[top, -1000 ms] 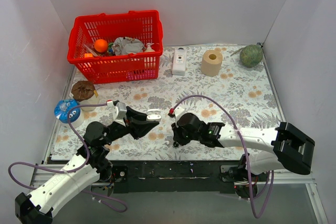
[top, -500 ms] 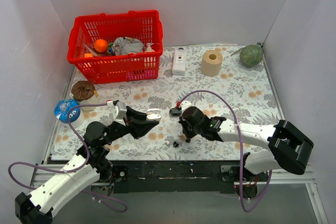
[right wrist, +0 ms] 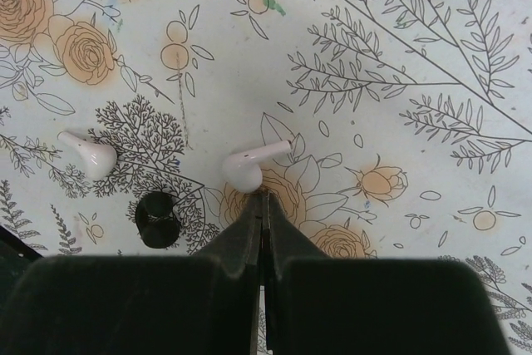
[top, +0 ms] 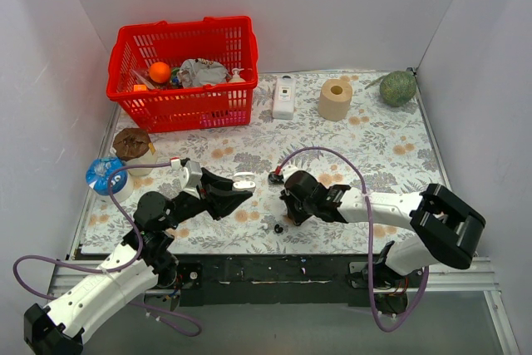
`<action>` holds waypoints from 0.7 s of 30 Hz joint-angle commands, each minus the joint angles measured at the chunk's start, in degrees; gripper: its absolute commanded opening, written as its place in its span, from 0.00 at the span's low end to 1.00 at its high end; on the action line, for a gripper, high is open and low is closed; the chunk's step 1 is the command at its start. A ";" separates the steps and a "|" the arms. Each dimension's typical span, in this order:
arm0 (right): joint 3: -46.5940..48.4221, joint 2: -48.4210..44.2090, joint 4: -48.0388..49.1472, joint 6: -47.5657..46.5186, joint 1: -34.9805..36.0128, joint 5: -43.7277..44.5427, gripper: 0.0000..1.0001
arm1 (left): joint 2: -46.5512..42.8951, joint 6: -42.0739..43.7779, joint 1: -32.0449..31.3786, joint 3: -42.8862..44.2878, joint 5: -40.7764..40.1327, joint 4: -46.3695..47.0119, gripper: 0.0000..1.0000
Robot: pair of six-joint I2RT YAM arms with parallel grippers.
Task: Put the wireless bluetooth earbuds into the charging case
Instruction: Pick up the earbud from the center of the board.
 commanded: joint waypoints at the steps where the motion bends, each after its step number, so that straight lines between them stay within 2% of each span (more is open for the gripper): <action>1: 2.93 1.34 1.47 -0.80 0.03 -1.64 0.01 | 0.09 -0.23 -0.20 -0.29 -0.20 0.39 0.00; 17: 8.47 6.80 3.76 -1.15 -0.14 -4.90 0.01 | -0.09 -0.67 -0.20 -0.47 -0.55 0.38 0.00; 21: 8.56 3.11 2.36 -2.12 -0.14 -3.67 0.33 | 0.26 -0.59 -0.20 -0.03 -0.20 0.47 0.00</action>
